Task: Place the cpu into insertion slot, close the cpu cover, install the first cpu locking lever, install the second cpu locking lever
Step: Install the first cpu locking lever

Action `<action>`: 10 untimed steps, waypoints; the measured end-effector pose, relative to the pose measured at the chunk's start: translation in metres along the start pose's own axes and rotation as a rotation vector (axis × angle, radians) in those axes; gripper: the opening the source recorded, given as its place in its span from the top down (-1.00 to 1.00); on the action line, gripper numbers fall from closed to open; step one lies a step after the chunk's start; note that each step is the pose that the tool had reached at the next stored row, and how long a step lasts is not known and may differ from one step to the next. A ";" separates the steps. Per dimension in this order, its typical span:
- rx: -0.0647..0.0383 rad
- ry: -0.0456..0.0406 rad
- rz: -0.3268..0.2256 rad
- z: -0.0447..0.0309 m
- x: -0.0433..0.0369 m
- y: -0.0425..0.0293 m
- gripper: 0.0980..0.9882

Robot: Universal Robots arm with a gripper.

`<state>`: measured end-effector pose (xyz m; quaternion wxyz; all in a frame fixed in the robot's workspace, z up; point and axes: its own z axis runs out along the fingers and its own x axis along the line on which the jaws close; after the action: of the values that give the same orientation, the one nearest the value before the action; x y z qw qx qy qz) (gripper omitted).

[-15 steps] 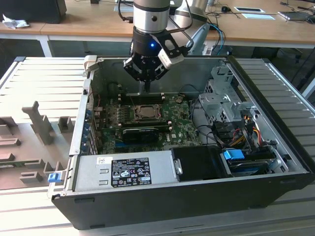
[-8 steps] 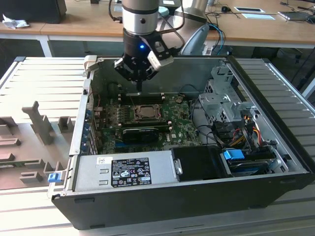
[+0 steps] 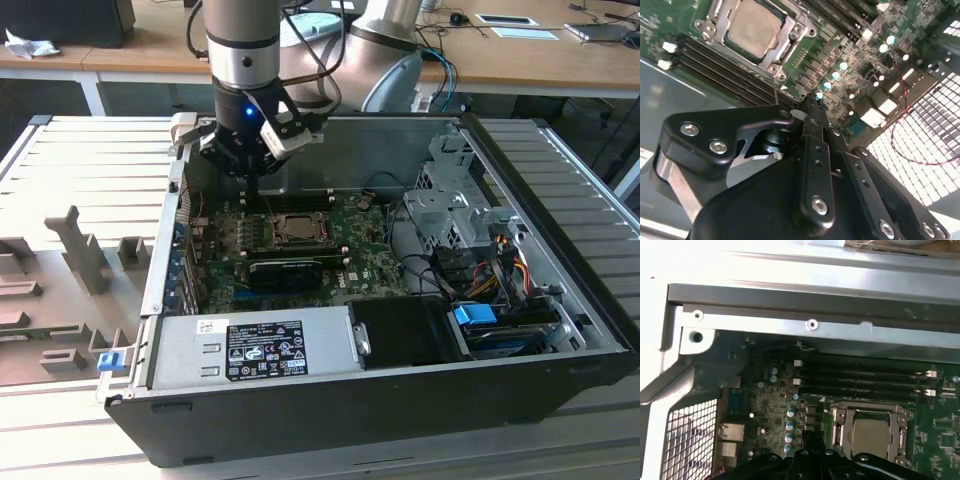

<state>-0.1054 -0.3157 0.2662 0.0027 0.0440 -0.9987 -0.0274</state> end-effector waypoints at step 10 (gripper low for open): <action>0.000 -0.0001 0.000 0.0061 -0.0148 0.0159 0.98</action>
<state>-0.0922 -0.2983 0.2610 0.0027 0.0440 -0.9986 -0.0275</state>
